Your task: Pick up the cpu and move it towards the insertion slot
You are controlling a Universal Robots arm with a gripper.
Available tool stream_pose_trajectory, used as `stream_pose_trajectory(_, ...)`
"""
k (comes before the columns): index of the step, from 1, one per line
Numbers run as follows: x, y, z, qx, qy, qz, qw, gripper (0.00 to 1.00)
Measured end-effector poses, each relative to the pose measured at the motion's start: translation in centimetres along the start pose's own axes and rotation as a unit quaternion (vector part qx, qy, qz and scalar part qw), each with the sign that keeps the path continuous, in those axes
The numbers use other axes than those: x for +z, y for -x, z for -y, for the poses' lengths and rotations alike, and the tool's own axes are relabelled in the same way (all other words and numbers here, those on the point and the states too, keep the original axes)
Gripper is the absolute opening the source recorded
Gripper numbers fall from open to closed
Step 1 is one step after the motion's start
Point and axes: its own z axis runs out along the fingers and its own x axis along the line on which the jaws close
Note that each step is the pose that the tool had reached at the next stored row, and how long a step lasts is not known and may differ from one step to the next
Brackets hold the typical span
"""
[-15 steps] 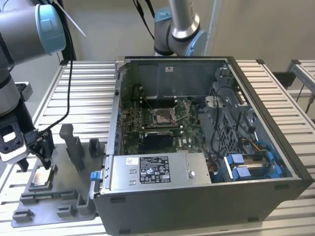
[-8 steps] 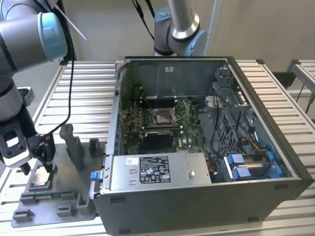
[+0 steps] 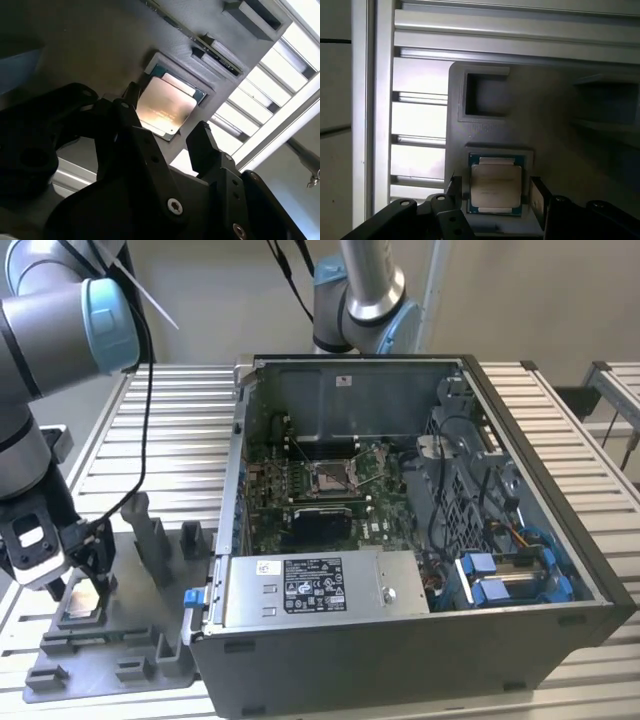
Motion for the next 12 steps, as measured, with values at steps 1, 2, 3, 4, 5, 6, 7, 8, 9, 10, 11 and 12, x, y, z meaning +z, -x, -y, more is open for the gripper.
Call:
stream_pose_trajectory(1,0.09,0.00,0.00,0.000,0.0000,0.0000,1.00000,1.00)
stream_pose_trajectory(2,0.17,0.00,-0.01,0.000,0.0000,0.0000,1.00000,1.00)
stream_pose_trajectory(3,0.25,0.00,-0.01,-0.001,0.0000,0.0000,1.00000,1.00)
stream_pose_trajectory(4,0.31,0.00,-0.01,-0.001,0.0000,0.0000,1.00000,1.00)
stream_pose_trajectory(5,0.38,0.00,-0.02,-0.001,0.0000,0.0001,1.00000,1.00)
stream_pose_trajectory(6,0.43,0.00,-0.02,-0.001,0.0000,0.0000,1.00000,1.00)
stream_pose_trajectory(7,0.48,0.00,-0.02,-0.001,0.0000,0.0000,1.00000,1.00)
stream_pose_trajectory(8,0.54,0.01,-0.02,-0.001,0.0000,0.0001,1.00000,1.00)
stream_pose_trajectory(9,0.59,0.01,-0.02,-0.001,0.0000,0.0000,1.00000,1.00)
stream_pose_trajectory(10,0.64,0.00,-0.03,-0.002,0.0000,0.0001,1.00000,1.00)
stream_pose_trajectory(11,0.69,0.01,-0.03,-0.002,0.0000,0.0001,1.00000,1.00)
stream_pose_trajectory(12,0.72,0.01,-0.03,-0.002,0.0000,0.0001,1.00000,1.00)
